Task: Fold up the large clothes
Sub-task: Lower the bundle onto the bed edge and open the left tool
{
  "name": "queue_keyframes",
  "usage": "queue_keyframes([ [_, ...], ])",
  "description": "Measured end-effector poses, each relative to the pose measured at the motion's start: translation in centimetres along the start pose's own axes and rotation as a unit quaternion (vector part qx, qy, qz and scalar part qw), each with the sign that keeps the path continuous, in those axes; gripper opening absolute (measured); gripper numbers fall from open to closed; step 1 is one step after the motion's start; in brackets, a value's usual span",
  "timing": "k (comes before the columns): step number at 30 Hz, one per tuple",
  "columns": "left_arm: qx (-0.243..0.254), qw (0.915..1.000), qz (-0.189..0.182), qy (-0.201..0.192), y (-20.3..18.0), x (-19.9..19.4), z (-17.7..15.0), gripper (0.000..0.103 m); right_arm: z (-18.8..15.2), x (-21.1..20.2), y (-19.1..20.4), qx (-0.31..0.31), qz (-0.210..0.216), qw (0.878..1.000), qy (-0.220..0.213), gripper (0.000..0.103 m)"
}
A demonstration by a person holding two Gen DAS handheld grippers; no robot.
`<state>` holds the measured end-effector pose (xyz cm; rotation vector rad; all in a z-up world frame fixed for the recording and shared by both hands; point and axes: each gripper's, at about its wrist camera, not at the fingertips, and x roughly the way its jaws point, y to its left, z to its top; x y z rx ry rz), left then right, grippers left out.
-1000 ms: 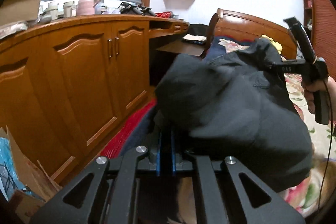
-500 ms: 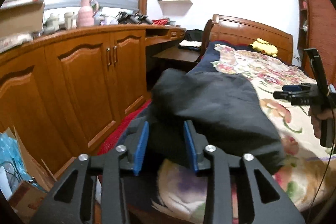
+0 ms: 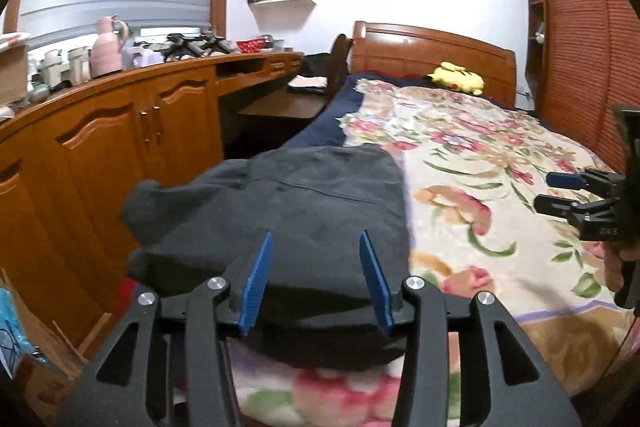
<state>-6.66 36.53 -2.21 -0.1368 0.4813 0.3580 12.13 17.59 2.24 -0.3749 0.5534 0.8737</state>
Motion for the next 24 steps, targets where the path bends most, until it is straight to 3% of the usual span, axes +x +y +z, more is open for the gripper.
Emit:
queue_keyframes([
  [5,0.003,0.9997,-0.025,0.003,-3.6,-0.4,-0.5,0.055,-2.1,-3.5,-2.1,0.010,-0.018,1.000,-0.011,0.077],
  [24,0.021,0.9955,-0.093,0.000,-17.2,-5.5,-4.4,0.056,-11.0,-13.8,-7.5,0.058,-0.074,0.995,-0.035,0.086],
])
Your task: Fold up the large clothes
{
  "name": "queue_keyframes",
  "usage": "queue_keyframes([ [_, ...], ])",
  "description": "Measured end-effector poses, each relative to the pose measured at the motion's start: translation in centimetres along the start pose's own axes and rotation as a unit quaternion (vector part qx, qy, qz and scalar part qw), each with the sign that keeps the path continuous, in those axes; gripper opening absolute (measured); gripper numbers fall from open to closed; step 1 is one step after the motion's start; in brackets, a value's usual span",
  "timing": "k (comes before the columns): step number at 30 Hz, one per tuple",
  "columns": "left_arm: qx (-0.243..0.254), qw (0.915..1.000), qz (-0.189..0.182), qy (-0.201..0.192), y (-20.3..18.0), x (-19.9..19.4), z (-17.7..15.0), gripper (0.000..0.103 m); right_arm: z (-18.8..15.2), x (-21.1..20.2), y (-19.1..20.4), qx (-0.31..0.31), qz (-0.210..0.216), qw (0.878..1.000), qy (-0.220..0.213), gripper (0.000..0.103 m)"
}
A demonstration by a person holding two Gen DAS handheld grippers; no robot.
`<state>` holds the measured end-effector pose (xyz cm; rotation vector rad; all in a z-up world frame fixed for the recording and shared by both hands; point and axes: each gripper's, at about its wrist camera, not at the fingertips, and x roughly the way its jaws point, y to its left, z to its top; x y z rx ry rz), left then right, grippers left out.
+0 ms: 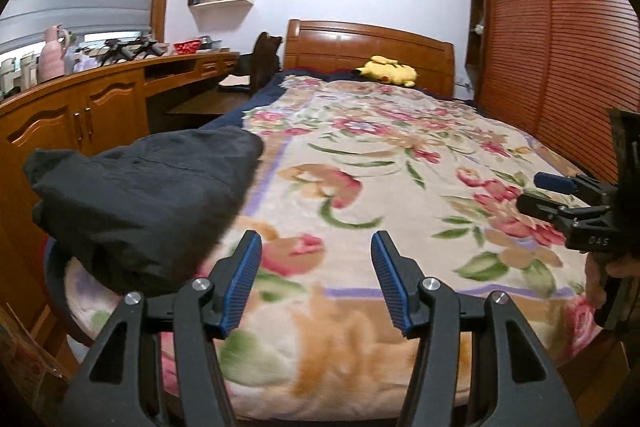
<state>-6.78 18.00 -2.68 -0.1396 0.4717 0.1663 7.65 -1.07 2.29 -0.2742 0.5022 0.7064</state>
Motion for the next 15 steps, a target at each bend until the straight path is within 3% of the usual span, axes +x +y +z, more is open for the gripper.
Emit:
queue_keyframes([
  [15,0.028,0.9996,-0.003,0.006,-10.3,0.8,-1.8,0.056,-5.8,-6.0,-6.0,0.059,-0.050,0.997,-0.016,0.086],
])
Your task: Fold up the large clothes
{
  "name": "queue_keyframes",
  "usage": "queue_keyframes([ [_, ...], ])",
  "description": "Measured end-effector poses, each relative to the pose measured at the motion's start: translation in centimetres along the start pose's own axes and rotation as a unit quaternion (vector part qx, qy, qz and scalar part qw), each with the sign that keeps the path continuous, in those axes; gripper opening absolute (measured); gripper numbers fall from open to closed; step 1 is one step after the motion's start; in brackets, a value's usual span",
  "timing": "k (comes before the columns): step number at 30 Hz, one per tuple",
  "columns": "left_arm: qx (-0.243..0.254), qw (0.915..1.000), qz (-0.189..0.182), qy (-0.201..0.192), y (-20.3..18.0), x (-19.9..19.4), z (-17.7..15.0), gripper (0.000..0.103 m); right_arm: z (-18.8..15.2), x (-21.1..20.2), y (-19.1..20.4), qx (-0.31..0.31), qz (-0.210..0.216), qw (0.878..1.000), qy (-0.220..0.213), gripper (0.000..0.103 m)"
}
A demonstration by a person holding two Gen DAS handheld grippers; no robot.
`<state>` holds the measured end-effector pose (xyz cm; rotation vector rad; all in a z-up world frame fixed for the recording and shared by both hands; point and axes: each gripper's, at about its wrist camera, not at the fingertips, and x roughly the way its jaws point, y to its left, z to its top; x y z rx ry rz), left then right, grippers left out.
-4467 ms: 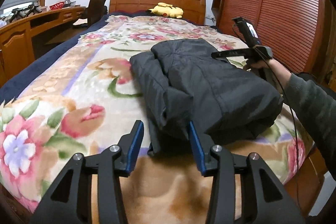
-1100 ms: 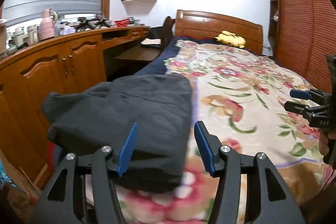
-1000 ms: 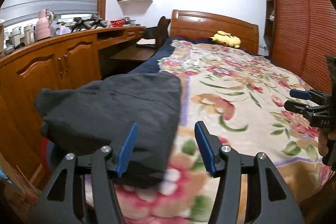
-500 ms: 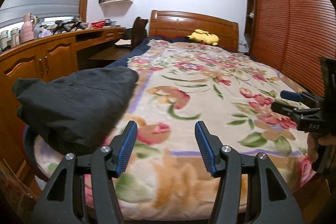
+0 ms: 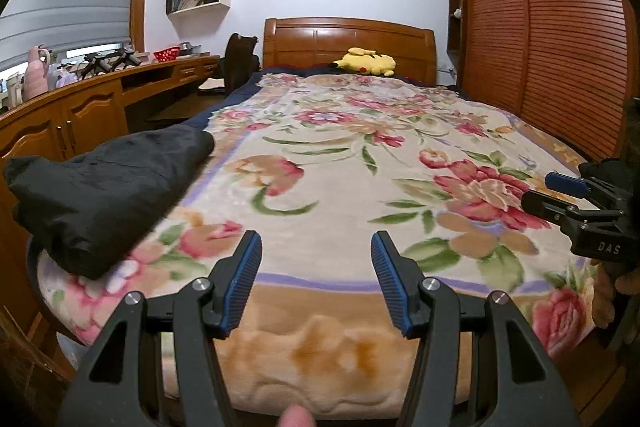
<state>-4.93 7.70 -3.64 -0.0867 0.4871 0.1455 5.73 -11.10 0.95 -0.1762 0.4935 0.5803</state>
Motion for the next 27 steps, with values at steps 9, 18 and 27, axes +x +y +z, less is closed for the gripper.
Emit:
queue_keyframes([
  [9,0.007,0.9994,-0.034,0.000,-5.1,1.5,0.4,0.056,-1.9,-2.3,-3.7,0.016,-0.042,0.999,-0.017,0.086],
  [18,0.026,0.9981,-0.054,-0.010,-9.2,1.6,1.6,0.056,-3.1,-5.4,-6.9,0.039,-0.078,0.995,-0.049,0.086],
  [27,0.023,0.9980,-0.053,-0.026,-10.2,-0.2,1.9,0.056,-3.9,-8.7,-8.6,0.072,-0.091,0.990,-0.081,0.086],
])
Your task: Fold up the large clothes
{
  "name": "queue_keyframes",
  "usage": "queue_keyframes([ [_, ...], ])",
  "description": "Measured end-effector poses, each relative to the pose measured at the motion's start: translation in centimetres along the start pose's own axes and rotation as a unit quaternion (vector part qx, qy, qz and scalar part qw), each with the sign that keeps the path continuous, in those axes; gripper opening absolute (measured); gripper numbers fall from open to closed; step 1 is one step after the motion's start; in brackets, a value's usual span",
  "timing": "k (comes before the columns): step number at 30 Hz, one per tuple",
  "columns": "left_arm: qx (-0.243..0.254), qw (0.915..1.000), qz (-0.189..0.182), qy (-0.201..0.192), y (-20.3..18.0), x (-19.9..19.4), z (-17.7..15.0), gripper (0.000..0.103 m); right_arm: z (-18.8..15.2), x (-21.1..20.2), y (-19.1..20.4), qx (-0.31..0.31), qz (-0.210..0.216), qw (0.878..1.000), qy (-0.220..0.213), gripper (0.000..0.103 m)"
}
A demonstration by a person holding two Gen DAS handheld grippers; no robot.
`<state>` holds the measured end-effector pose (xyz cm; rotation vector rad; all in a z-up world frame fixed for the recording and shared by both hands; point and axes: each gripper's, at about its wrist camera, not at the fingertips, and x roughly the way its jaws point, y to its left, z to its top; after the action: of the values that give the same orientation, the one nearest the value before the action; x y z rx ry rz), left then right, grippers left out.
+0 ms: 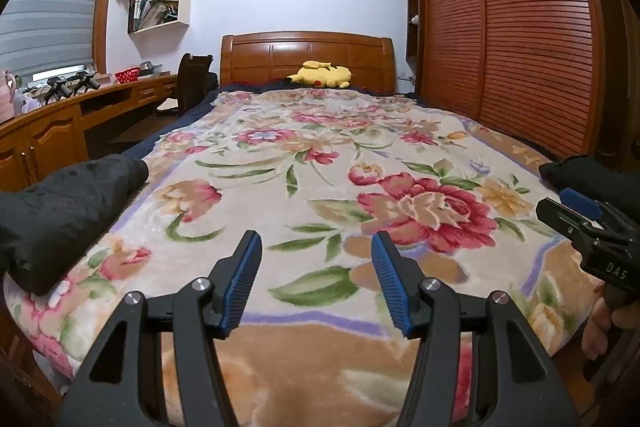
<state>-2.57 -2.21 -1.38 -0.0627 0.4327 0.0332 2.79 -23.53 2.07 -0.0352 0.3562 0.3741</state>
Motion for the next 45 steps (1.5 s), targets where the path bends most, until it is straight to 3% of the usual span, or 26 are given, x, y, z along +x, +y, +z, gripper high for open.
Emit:
queue_keyframes([
  [45,0.002,1.0000,-0.007,0.003,-0.56,-0.61,-0.25,0.056,-0.12,-0.85,-0.08,-0.003,-0.002,1.000,-0.011,0.086],
])
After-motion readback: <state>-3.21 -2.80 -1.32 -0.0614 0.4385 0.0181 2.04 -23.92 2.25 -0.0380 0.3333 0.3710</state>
